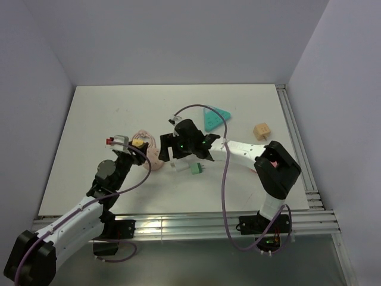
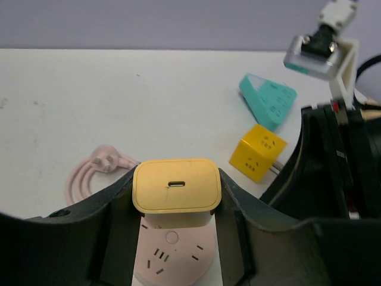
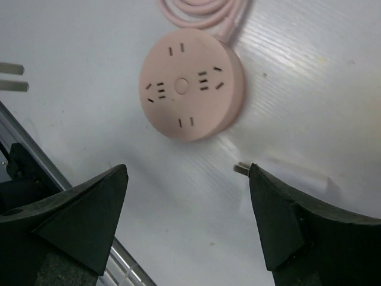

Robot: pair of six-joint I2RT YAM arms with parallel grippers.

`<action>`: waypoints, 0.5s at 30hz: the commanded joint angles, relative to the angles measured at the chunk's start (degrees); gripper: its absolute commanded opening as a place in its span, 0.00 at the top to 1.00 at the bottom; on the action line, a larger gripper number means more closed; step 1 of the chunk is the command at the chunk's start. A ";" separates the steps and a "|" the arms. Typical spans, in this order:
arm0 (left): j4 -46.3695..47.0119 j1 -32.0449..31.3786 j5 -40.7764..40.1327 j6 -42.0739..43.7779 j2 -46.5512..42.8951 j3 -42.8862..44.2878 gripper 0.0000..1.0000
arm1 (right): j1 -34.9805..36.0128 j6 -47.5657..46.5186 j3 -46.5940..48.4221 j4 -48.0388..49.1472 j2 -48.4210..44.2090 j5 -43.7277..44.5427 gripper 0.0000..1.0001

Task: Insert the plug
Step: Pick up the plug from the center of the board, then move the socket to the center of the board.

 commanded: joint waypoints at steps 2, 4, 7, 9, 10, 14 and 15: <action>-0.84 0.78 -13.20 -4.83 -4.53 -0.31 1.00 | 3.44 -5.30 6.75 -0.65 3.27 5.27 0.07; -3.29 0.78 -18.02 -5.37 -5.94 -0.31 1.00 | 5.02 -6.53 7.55 0.14 5.20 6.32 0.03; -7.33 0.79 -25.66 -8.18 -9.02 -0.48 0.99 | 5.91 -6.71 9.75 0.23 8.10 7.38 0.00; -9.63 0.87 -29.64 -10.20 -11.65 -0.31 1.00 | 5.99 -6.27 11.86 0.05 10.30 8.08 0.00; -11.38 0.87 -32.18 -10.81 -13.58 -0.31 1.00 | 5.99 -6.10 13.17 -0.03 11.01 9.13 0.02; -14.46 0.78 -36.75 -13.27 -17.36 -0.48 1.00 | 6.43 -4.96 19.05 -2.75 15.13 13.35 0.07; -14.91 0.78 -37.56 -13.80 -17.90 -0.48 1.00 | 6.35 -4.43 20.64 -3.72 17.23 14.31 0.07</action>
